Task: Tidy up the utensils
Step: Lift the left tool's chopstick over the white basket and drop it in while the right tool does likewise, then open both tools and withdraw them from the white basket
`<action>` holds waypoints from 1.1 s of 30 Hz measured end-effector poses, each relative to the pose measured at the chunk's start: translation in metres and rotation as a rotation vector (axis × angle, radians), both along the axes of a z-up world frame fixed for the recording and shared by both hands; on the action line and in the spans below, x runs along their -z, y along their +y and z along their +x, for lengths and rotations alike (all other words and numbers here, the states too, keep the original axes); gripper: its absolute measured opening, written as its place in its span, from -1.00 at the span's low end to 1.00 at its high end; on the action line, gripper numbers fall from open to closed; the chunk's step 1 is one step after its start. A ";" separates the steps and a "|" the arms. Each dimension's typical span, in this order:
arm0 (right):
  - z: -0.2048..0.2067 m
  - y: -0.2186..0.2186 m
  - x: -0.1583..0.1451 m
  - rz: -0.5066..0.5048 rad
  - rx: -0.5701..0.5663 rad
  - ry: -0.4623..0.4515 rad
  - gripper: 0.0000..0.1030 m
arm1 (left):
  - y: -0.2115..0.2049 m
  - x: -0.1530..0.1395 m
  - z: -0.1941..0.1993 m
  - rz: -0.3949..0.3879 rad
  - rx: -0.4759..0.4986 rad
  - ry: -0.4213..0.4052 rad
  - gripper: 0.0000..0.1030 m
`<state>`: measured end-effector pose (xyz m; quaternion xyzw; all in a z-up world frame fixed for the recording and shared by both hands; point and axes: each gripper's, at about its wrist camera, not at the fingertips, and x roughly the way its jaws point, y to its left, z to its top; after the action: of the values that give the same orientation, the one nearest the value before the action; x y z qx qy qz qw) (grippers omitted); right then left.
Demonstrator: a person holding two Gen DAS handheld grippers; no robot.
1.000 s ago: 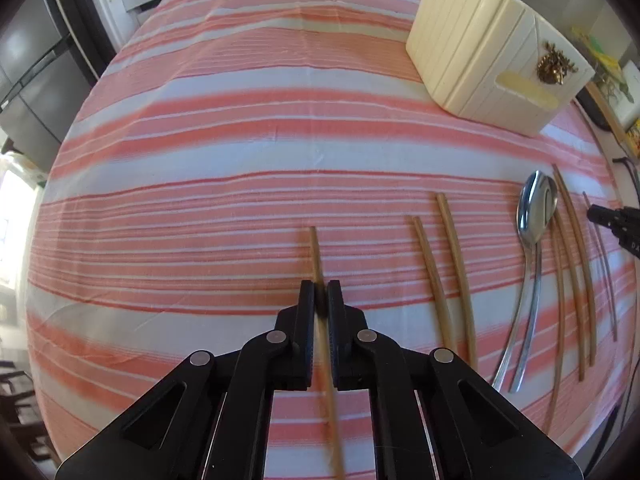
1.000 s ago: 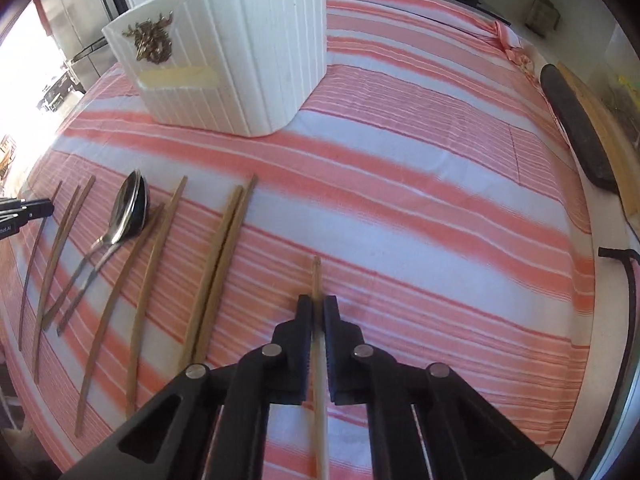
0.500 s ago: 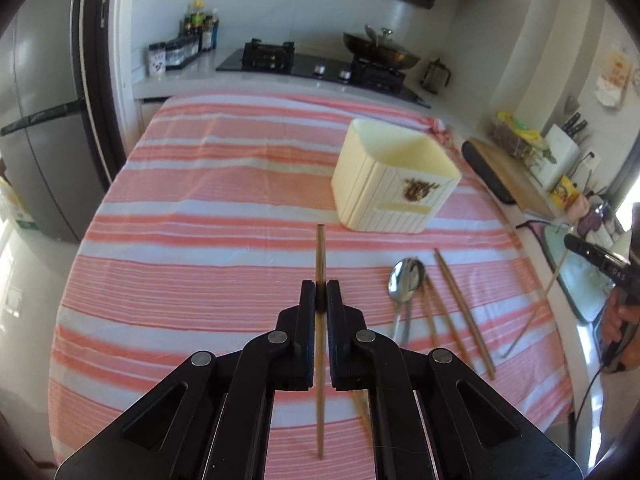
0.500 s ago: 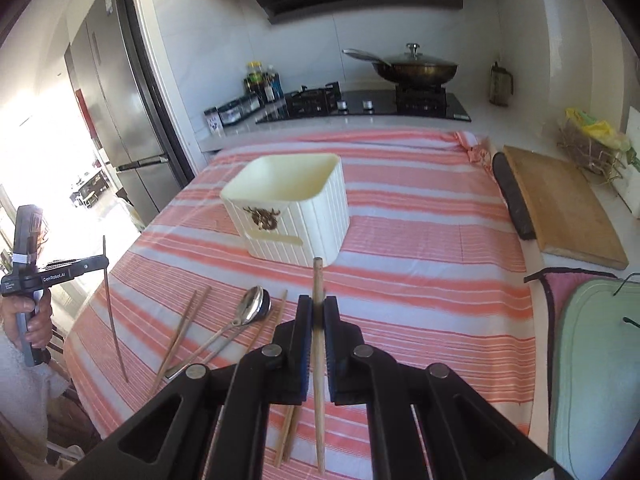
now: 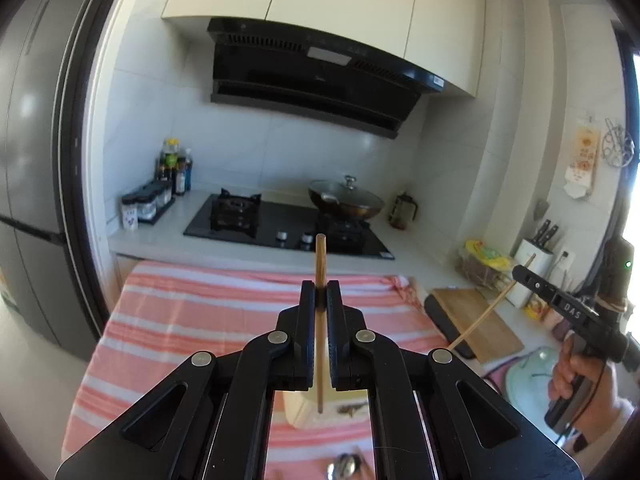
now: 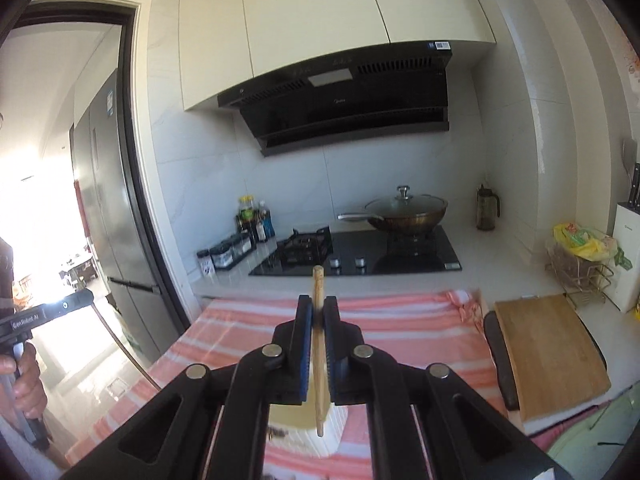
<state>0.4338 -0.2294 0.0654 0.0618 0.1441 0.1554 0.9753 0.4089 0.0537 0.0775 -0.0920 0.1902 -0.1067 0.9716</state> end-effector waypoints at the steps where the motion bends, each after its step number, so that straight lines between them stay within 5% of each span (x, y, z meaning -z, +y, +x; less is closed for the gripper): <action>1: 0.010 0.004 -0.003 0.016 -0.001 -0.008 -0.88 | -0.007 0.001 0.012 0.010 -0.018 -0.009 -0.94; 4: 0.040 0.016 0.006 0.055 0.003 0.013 -0.88 | -0.023 0.018 0.049 -0.001 -0.044 0.025 -0.94; 11: 0.094 0.025 0.085 0.120 -0.001 0.267 -0.88 | -0.036 0.093 0.108 -0.059 -0.074 0.219 -0.94; 15: 0.122 0.022 0.131 0.138 -0.018 0.434 -0.88 | -0.035 0.131 0.121 -0.097 -0.057 0.323 -0.93; 19: 0.133 0.029 0.155 0.100 -0.031 0.501 -0.81 | -0.034 0.153 0.120 -0.097 -0.050 0.378 -0.91; 21: 0.130 0.034 0.158 0.062 -0.023 0.485 -0.67 | -0.034 0.157 0.115 -0.087 -0.047 0.384 -0.58; 23: 0.122 0.037 0.158 0.042 -0.030 0.462 0.14 | -0.031 0.159 0.104 -0.063 -0.042 0.374 -0.11; 24: 0.117 0.037 0.156 0.037 -0.027 0.445 0.16 | -0.028 0.158 0.096 -0.050 -0.038 0.361 0.17; 26: 0.104 0.036 0.151 0.011 -0.023 0.415 0.17 | -0.018 0.158 0.077 -0.025 -0.026 0.333 0.40; 33: 0.030 0.024 0.134 -0.117 -0.045 0.290 0.18 | 0.022 0.167 -0.007 0.116 -0.052 0.333 0.78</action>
<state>0.4635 -0.2051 -0.0689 0.0234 0.2938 0.1579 0.9424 0.4021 0.0754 -0.0896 -0.0569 0.3519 -0.0536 0.9328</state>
